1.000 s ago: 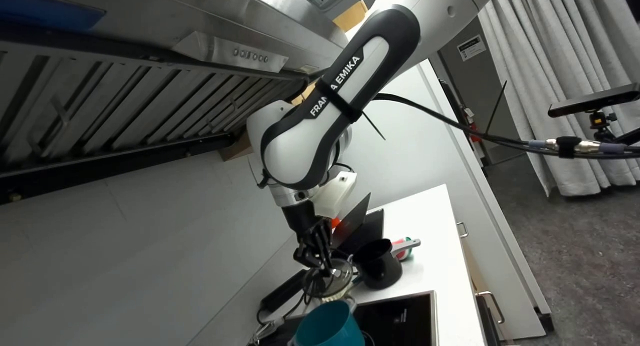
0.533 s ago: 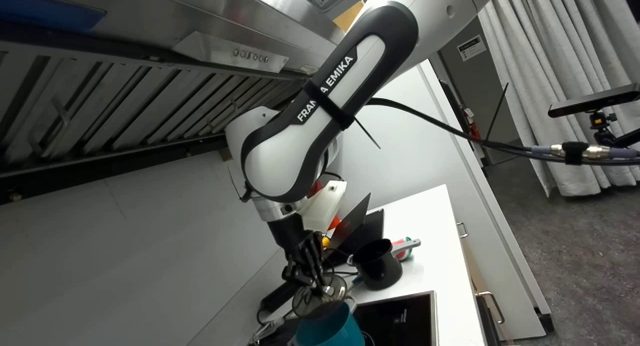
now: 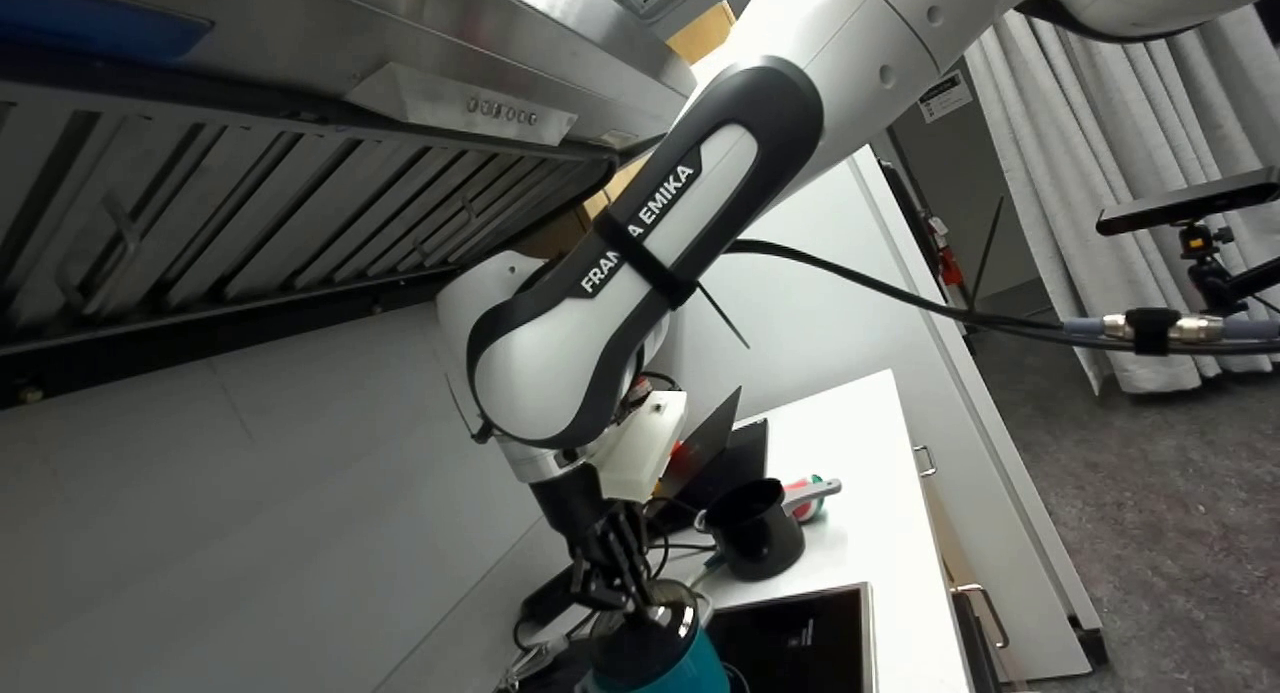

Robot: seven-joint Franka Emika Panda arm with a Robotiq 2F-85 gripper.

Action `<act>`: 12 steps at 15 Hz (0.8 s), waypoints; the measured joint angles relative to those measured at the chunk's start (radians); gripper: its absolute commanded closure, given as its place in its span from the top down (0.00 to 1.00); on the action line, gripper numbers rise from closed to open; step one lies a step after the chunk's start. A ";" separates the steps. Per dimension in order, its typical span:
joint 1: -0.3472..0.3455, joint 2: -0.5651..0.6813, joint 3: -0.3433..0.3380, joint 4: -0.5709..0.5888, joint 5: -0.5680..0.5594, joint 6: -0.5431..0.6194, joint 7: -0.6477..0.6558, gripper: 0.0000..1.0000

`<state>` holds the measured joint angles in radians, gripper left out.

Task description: Move the lid from the black pot to the blue one

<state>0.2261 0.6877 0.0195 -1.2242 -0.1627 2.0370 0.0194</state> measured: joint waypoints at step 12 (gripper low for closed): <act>-0.001 0.035 -0.008 0.068 0.000 -0.052 0.004 1.00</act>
<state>0.2247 0.7226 0.0120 -1.1562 -0.1628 1.9852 0.0233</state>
